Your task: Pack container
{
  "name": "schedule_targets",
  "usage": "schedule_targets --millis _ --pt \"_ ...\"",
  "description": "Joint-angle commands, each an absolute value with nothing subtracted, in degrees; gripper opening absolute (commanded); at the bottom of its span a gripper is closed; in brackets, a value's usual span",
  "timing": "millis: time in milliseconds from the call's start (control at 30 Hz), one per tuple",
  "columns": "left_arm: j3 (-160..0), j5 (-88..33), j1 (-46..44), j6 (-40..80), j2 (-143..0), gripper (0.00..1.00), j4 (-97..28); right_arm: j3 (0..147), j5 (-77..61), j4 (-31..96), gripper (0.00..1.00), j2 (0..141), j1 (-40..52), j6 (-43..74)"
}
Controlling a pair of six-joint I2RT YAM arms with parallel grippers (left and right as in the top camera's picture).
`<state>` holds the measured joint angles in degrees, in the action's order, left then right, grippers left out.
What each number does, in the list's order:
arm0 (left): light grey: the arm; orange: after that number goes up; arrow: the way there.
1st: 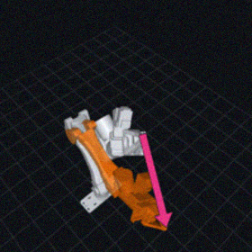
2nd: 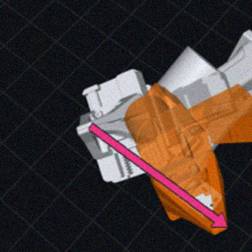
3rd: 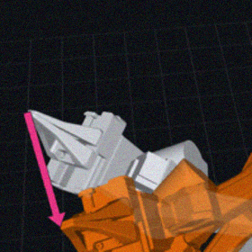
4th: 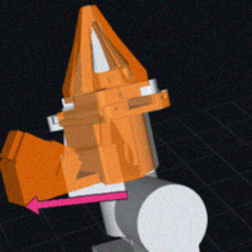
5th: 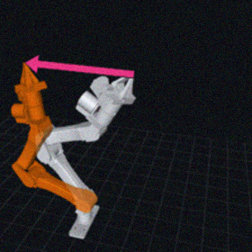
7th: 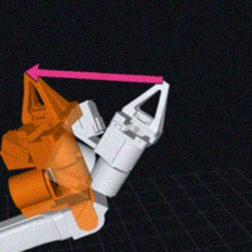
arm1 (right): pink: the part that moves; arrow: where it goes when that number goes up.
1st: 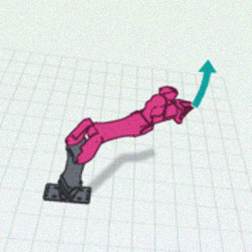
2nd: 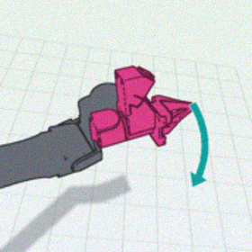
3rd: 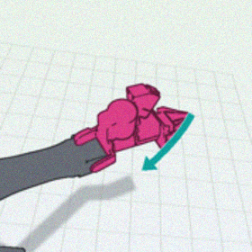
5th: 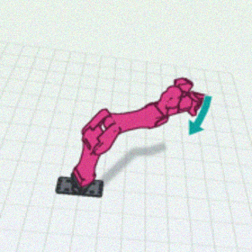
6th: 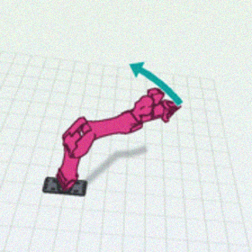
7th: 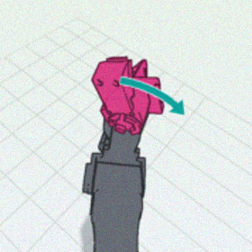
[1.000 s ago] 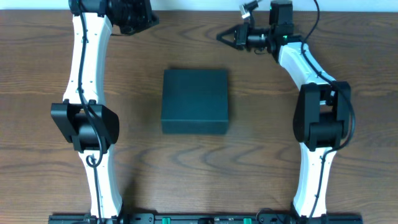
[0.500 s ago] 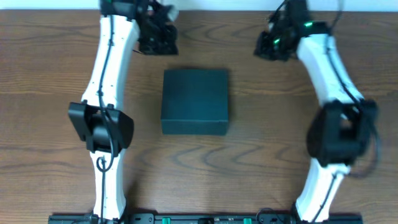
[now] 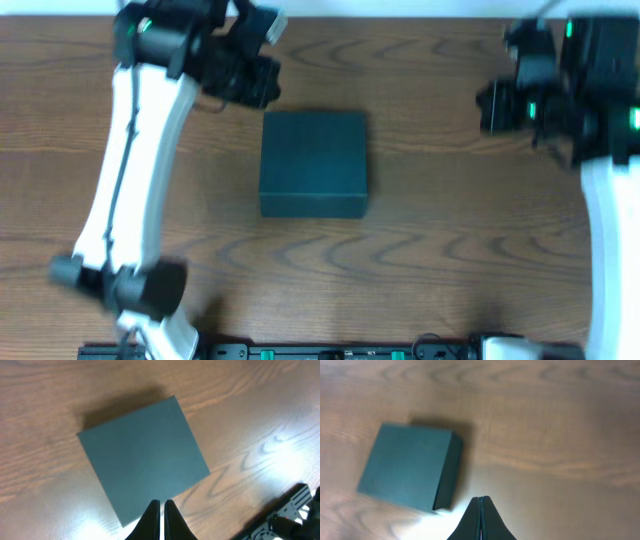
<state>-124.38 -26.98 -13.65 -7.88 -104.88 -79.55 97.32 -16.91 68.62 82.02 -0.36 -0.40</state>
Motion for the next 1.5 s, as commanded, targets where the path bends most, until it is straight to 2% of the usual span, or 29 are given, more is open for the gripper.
schedule_targets --millis 0,167,300,400,767,1100,1467 --pt "-108.5 -26.6 -13.6 -9.4 -97.3 0.06 -74.7 84.1 -16.7 68.0 0.02 71.1 0.1 -2.2" --pt "-83.0 -26.6 -14.9 -10.0 -85.7 0.06 -59.1 61.8 -25.5 61.6 0.02 56.0 3.2 4.7" --pt "-72.8 -30.3 -15.0 -12.4 -84.1 0.06 -53.2 43.7 -35.0 49.9 0.02 45.8 8.4 11.4" --pt "-68.0 -29.9 -15.0 -11.4 -84.1 0.06 -50.1 33.9 -33.2 46.8 0.02 41.5 12.8 19.1" --pt "-67.1 -29.0 -16.5 -7.0 -86.8 0.06 -34.6 25.3 -30.2 36.4 0.02 42.2 18.0 22.9" --pt "-67.1 -28.9 -21.6 -6.9 -97.9 0.06 -30.3 19.6 -28.4 25.1 0.02 45.8 18.5 24.8" --pt "-67.1 -29.0 -21.7 -5.5 -100.8 0.06 -30.2 15.1 -23.8 -1.0 0.02 62.6 22.0 34.3"
